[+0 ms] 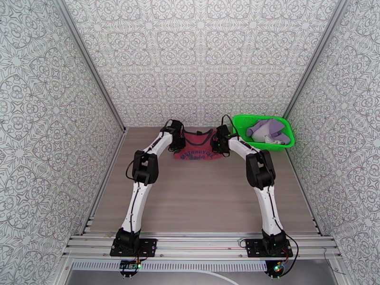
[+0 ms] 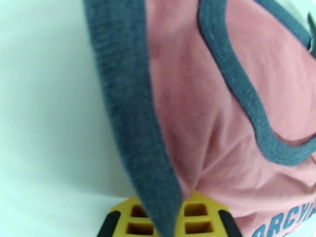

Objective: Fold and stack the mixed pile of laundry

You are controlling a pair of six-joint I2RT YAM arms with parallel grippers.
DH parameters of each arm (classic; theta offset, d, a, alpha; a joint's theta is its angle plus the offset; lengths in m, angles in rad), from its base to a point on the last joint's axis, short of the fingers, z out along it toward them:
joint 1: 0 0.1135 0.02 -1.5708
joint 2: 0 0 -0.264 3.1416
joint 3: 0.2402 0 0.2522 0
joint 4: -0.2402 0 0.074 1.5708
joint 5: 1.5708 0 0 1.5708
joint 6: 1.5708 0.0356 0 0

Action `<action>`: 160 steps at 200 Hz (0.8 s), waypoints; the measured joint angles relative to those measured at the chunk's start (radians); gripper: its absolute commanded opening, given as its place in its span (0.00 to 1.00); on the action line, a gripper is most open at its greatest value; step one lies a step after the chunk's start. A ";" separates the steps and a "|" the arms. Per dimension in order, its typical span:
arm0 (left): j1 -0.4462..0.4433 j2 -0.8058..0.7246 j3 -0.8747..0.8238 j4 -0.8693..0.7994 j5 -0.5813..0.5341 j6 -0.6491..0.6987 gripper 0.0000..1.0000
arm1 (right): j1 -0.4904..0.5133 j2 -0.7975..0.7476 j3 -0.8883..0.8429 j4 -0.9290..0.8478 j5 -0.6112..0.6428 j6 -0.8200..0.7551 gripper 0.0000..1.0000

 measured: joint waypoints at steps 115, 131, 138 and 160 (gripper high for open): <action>0.024 0.091 0.156 0.063 0.192 -0.001 0.99 | -0.016 0.184 0.336 -0.125 -0.018 0.004 0.88; 0.024 0.090 0.156 0.065 0.194 0.002 0.99 | -0.012 0.175 0.335 -0.122 -0.024 0.002 0.99; 0.025 0.089 0.156 0.068 0.190 0.005 0.99 | -0.013 0.173 0.335 -0.122 -0.024 0.001 0.99; 0.032 0.084 0.153 0.076 0.144 0.028 0.99 | -0.030 0.165 0.333 -0.132 -0.013 -0.002 0.99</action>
